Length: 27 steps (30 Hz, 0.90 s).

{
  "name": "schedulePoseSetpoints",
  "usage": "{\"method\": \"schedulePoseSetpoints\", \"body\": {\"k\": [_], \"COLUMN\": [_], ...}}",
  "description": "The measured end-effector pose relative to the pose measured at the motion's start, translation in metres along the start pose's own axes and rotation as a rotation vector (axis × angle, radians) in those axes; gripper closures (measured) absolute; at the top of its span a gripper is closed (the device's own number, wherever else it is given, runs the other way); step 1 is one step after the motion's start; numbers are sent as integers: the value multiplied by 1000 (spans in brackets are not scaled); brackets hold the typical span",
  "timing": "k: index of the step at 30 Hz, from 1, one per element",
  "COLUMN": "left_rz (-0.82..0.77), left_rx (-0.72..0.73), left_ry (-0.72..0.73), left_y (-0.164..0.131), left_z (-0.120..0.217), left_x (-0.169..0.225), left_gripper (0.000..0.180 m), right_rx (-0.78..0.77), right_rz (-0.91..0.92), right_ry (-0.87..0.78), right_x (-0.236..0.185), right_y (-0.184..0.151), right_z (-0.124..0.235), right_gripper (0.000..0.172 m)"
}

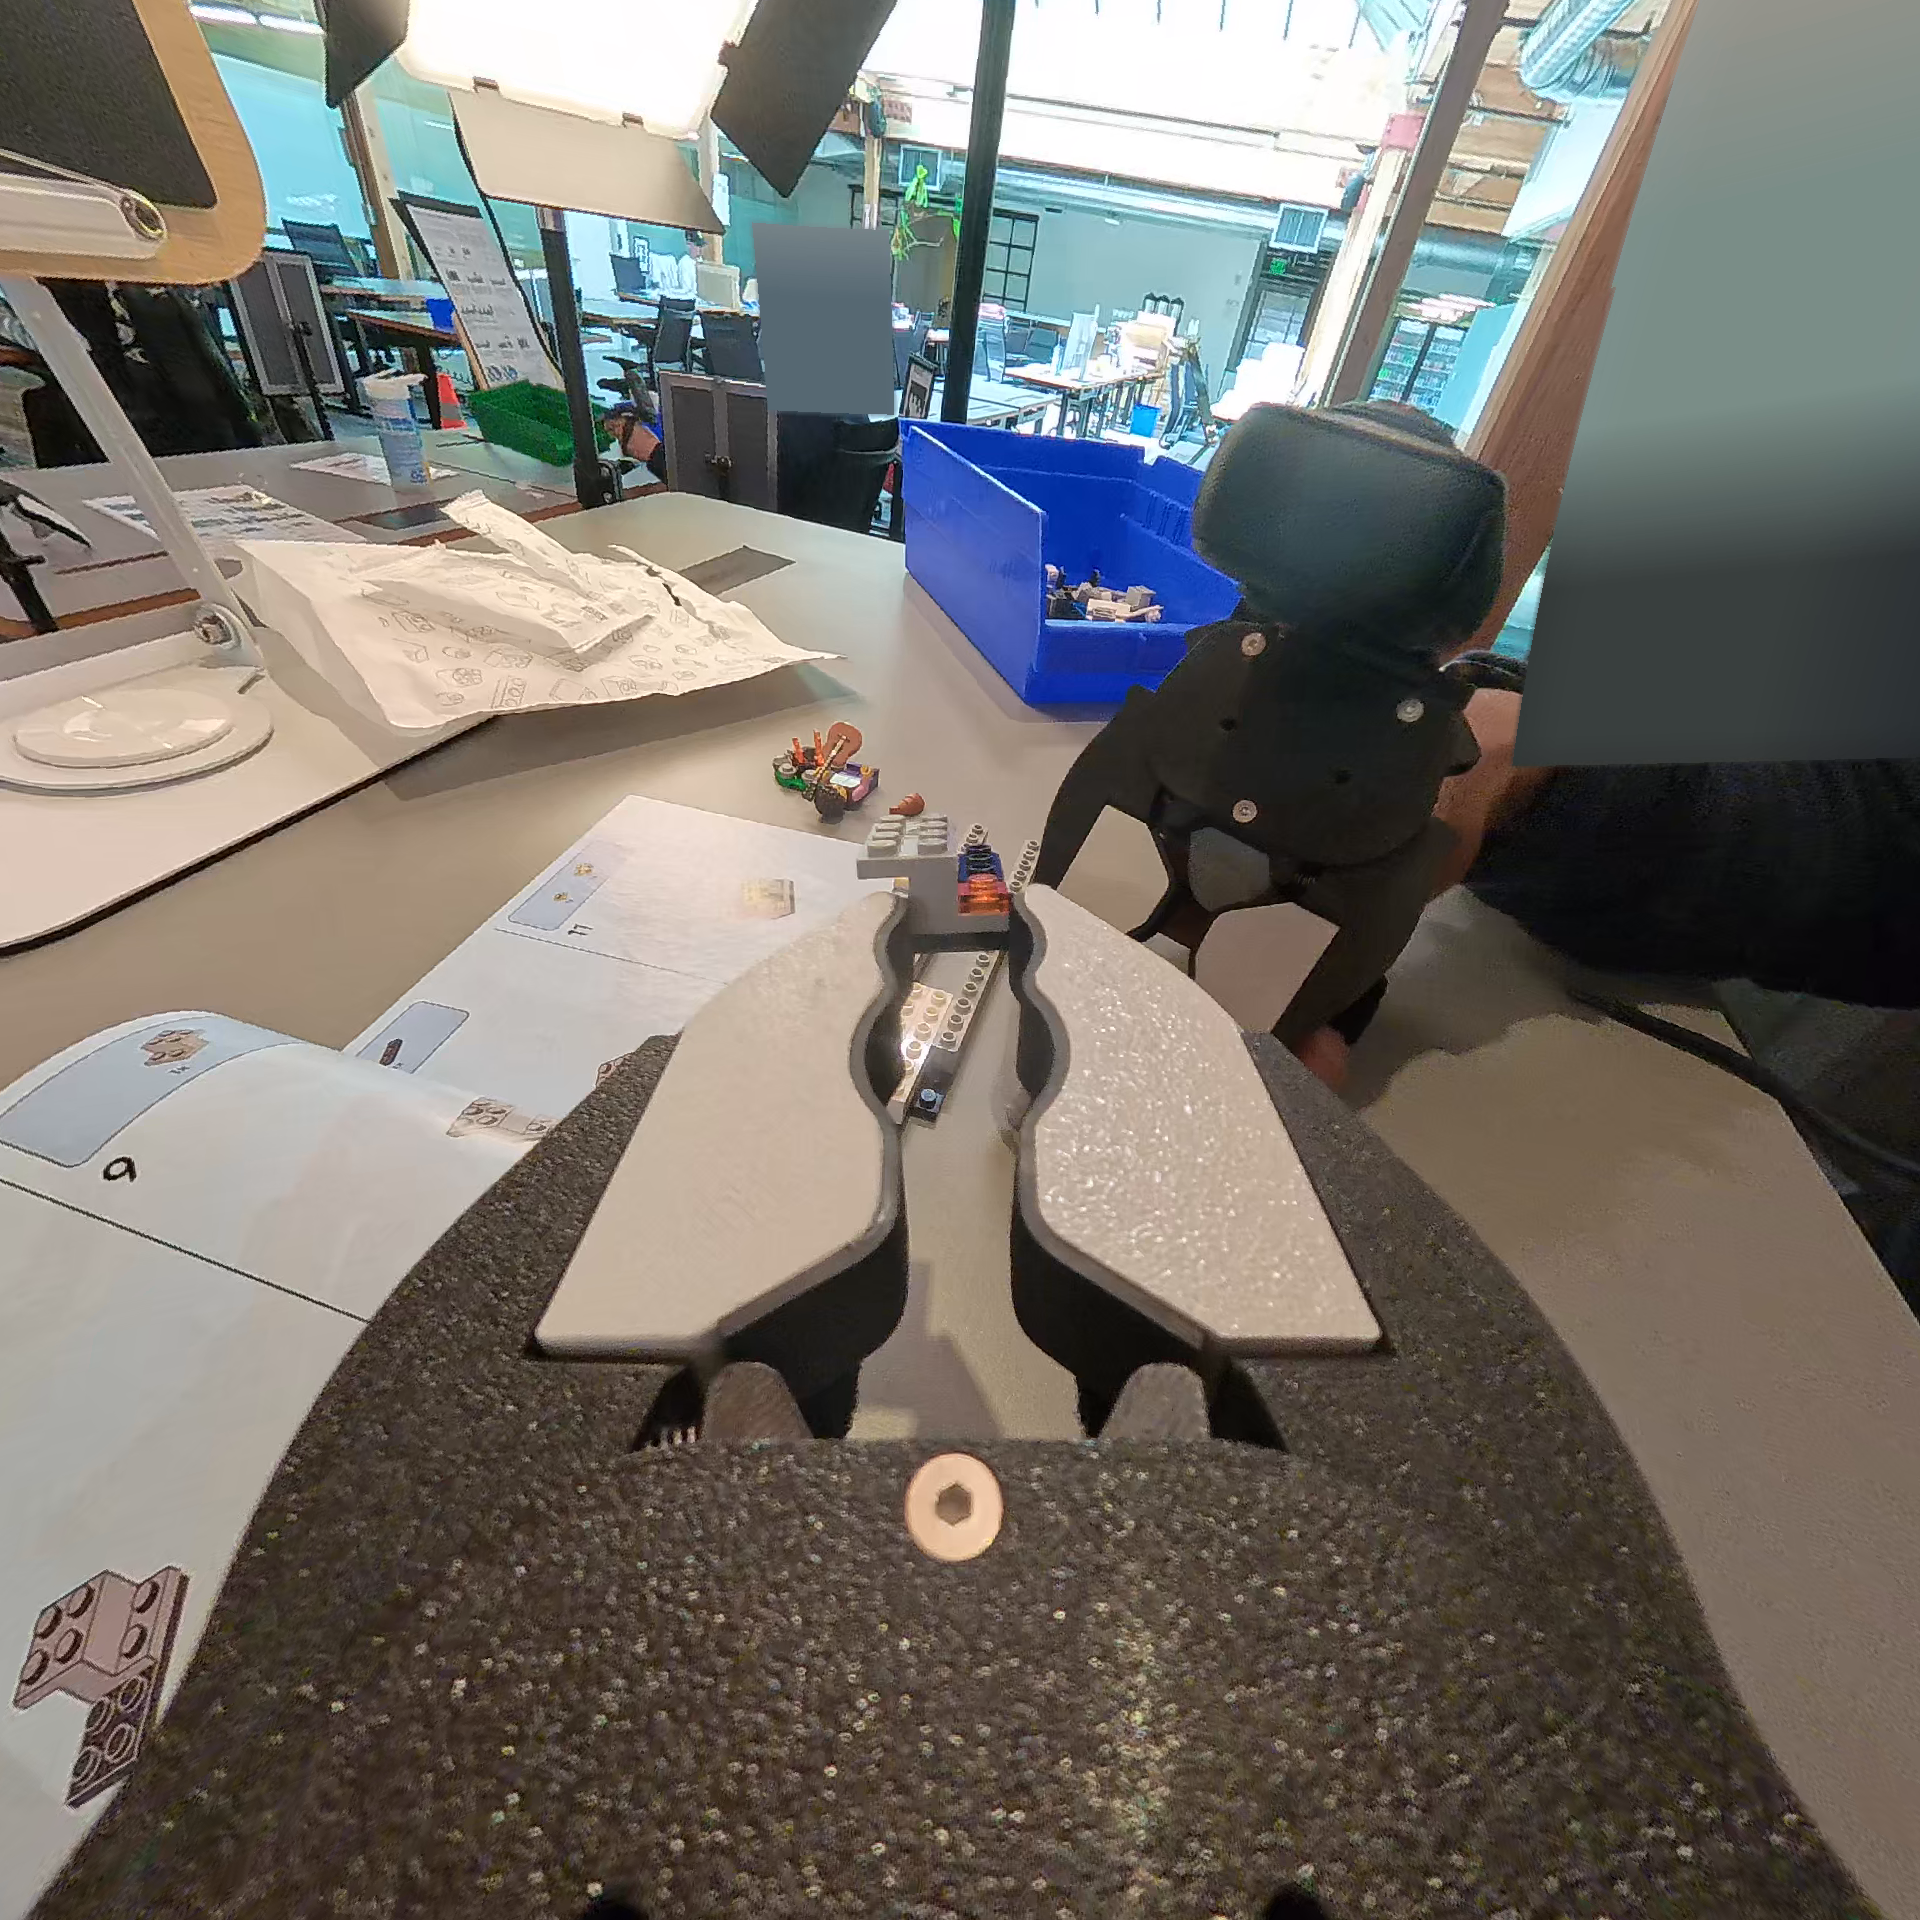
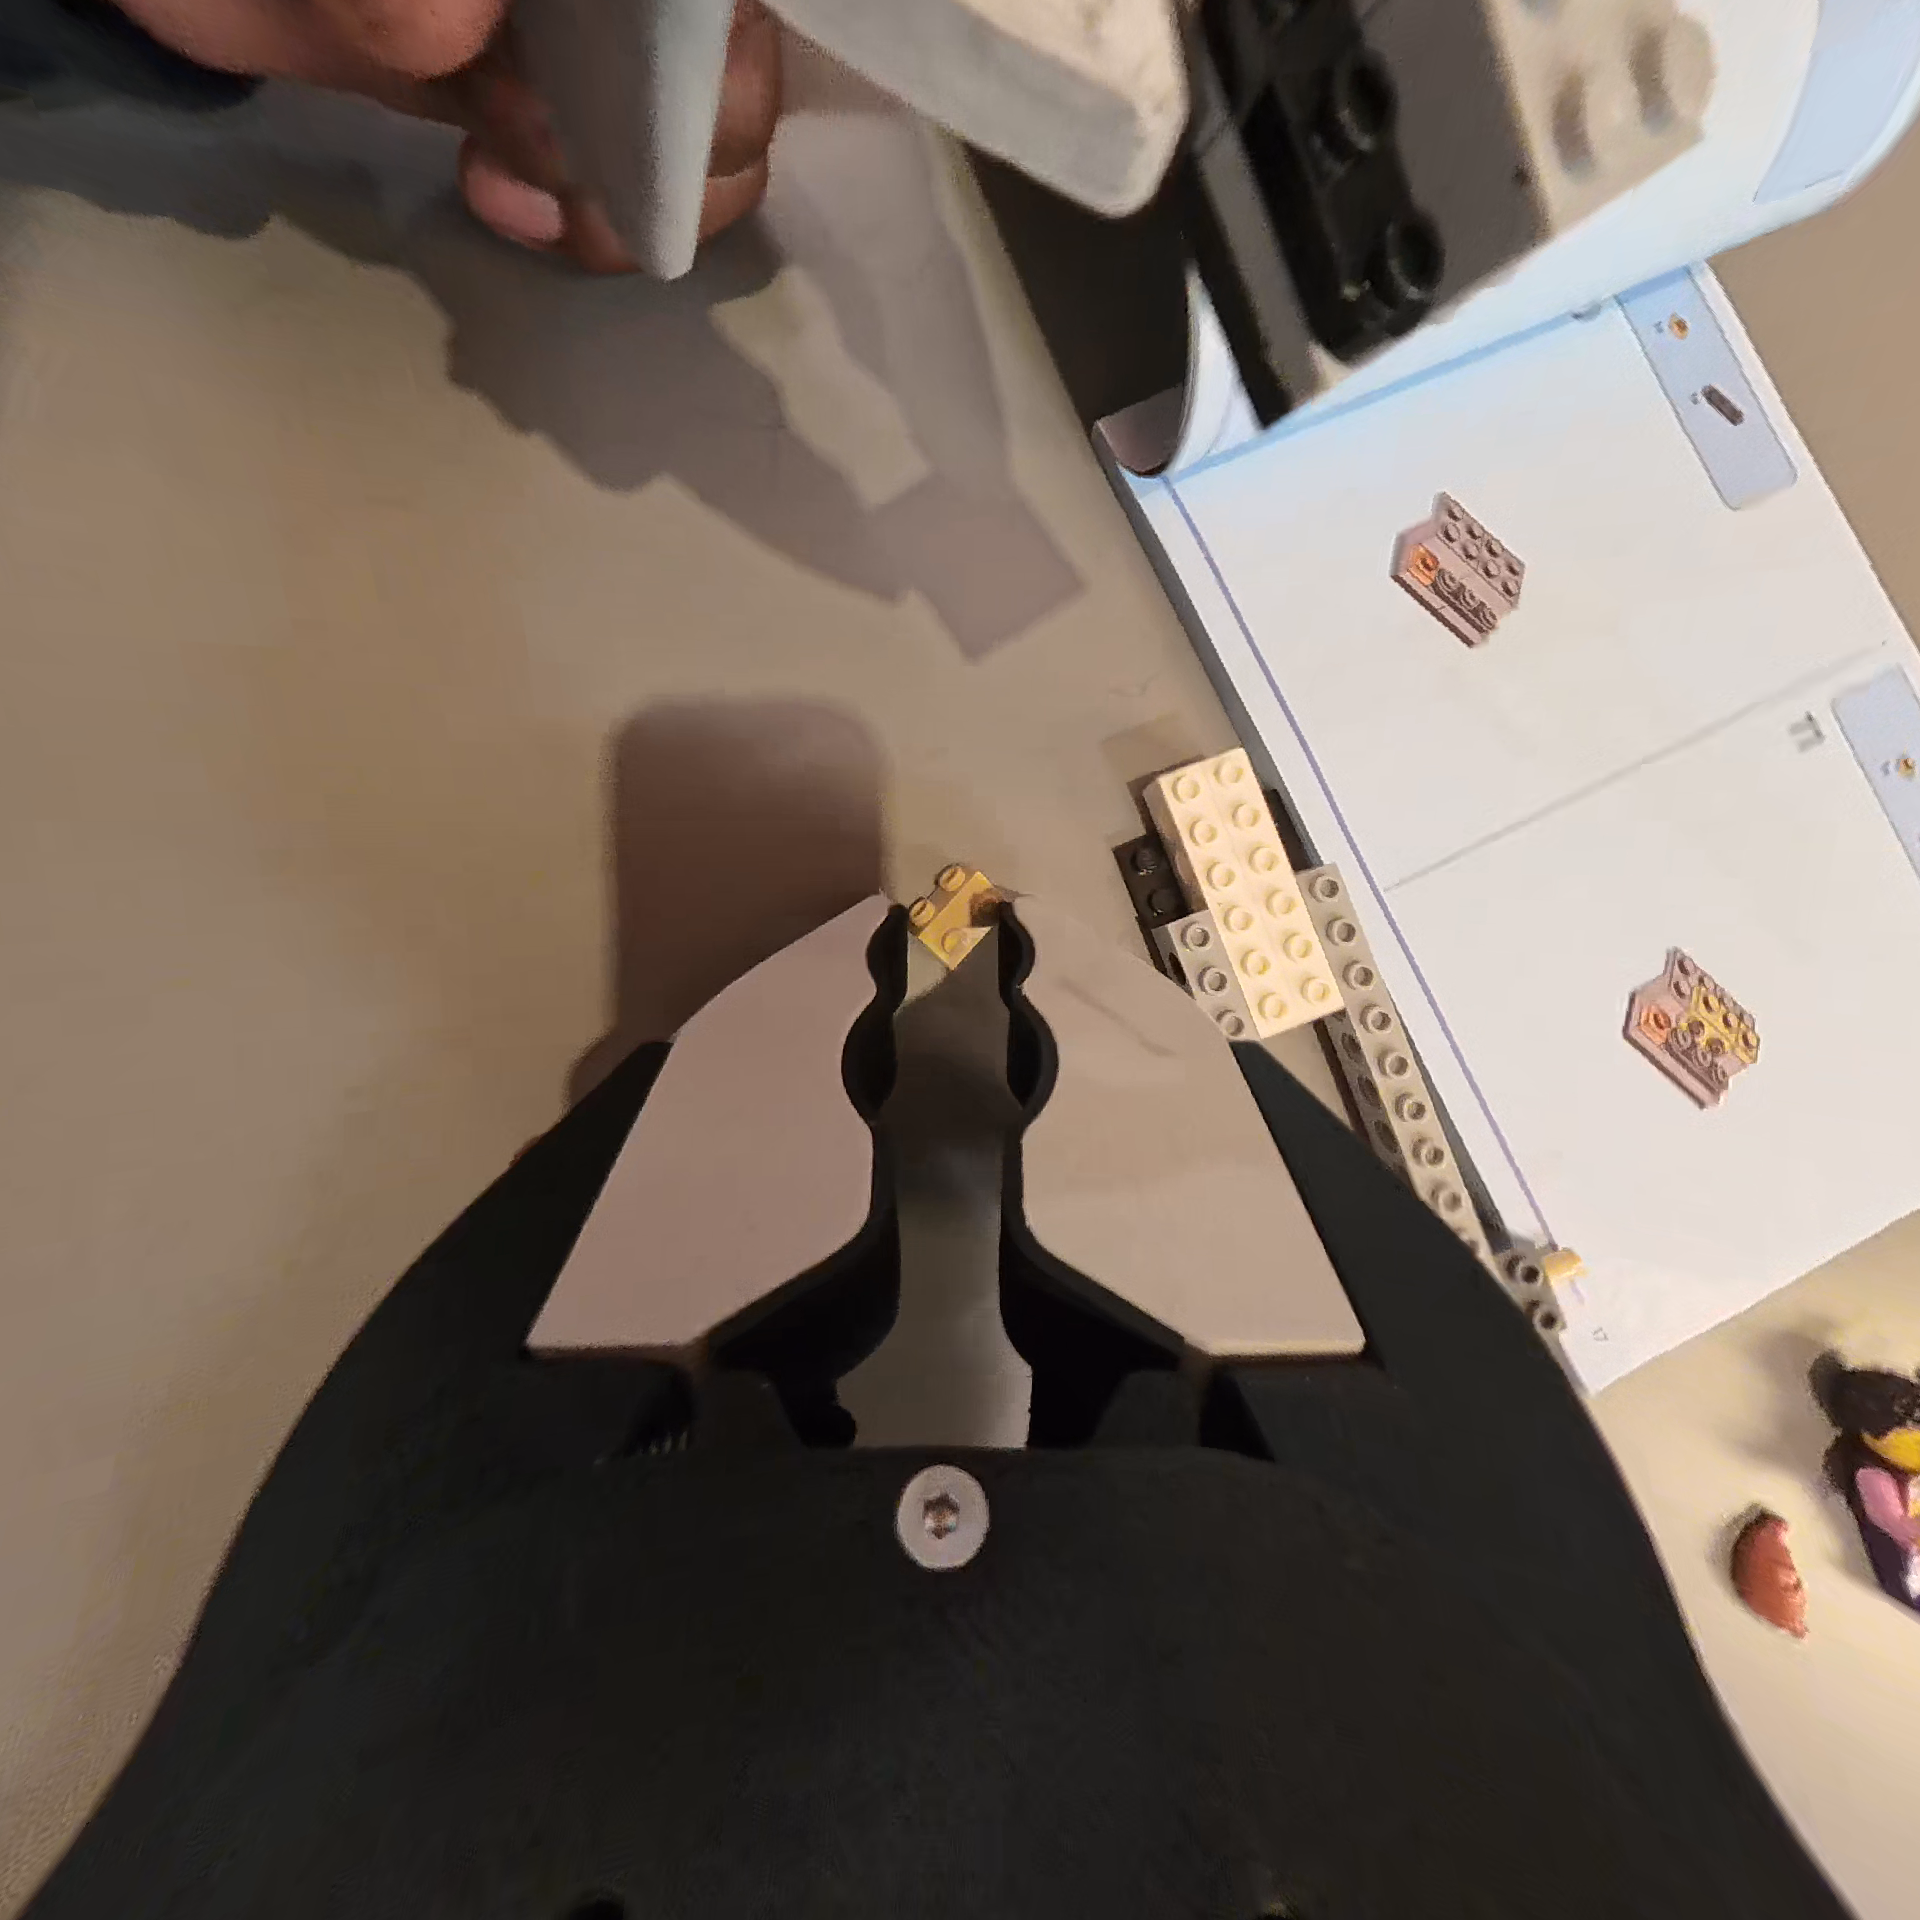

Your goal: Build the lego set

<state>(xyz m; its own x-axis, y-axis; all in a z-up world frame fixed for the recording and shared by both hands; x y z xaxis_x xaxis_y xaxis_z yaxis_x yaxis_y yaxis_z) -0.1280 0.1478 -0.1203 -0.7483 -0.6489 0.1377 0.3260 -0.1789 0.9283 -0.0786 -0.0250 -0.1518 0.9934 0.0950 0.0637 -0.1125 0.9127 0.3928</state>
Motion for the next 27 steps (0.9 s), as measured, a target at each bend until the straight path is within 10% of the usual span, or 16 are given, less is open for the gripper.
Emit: {"method": "schedulePoseSetpoints", "body": {"k": [27], "left_rz": [-10], "left_rx": [-7], "left_ry": [-3], "left_y": [0], "left_z": [-1], "left_x": [1], "left_gripper": [164], "right_rx": [19], "right_rz": [-60], "right_ry": [77], "right_x": [2], "right_y": [-1], "right_z": [-1], "right_gripper": [153]}}
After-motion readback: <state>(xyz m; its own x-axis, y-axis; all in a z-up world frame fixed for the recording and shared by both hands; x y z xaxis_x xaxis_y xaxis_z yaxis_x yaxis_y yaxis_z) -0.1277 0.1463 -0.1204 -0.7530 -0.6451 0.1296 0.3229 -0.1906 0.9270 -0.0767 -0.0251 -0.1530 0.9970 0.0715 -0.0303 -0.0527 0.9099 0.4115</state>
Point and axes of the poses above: each gripper's, where its closed fingertips meet, z back along the fingers, y out of its top, x = y × z across the jaws, the point moved 10 cm from there along z, back along the fingers, and after that the axes turned 14 degrees about -x, right-handed, at the moved point
